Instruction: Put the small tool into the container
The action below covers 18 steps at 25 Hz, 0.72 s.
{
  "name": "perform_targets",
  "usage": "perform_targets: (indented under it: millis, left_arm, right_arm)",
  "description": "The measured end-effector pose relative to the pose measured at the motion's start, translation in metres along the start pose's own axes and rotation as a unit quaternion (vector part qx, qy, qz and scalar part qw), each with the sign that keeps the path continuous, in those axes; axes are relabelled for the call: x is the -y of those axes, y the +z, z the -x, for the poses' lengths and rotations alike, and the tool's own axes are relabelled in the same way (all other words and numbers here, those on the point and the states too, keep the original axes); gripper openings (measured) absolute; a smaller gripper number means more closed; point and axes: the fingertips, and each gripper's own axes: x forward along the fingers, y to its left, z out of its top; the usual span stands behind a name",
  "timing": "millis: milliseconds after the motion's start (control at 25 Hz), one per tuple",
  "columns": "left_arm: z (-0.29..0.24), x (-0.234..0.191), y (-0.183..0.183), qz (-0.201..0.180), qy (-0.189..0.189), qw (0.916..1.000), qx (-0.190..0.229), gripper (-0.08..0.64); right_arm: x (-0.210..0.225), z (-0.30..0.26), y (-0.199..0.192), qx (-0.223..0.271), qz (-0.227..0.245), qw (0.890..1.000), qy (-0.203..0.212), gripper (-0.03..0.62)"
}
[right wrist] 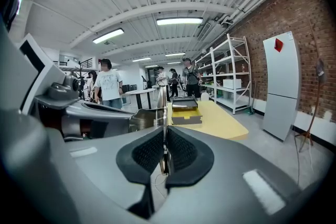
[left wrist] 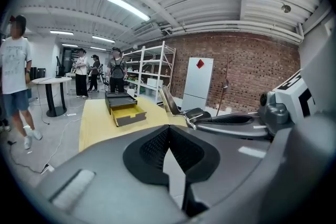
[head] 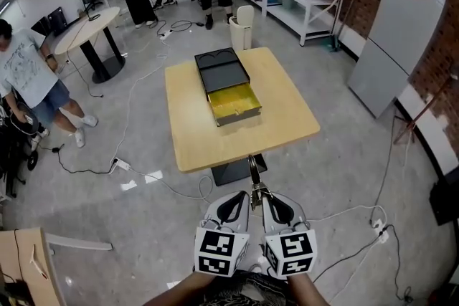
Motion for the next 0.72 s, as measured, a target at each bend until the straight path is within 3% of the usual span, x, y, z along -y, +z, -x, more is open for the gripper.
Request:
perform_targets:
  millis: [160,320,720]
  left_arm:
    - [-0.036,-0.048,0.033,-0.001,-0.005,1.0,-0.002,0.006]
    - [-0.065,-0.091,0.039,0.001,-0.004,1.0,0.0,0.006]
    - [-0.082,-0.215,0.089,0.01,-0.007,0.9999,0.004,0.006]
  right_arm:
    - [0.006,-0.059,0.032,-0.011,-0.005,1.0,-0.001,0.008]
    - [0.007,-0.112,0.042,0.0,0.0,1.0,-0.003,0.008]
    - [-0.04,-0.223,0.105,-0.001,0.006,1.0,-0.004,0.008]
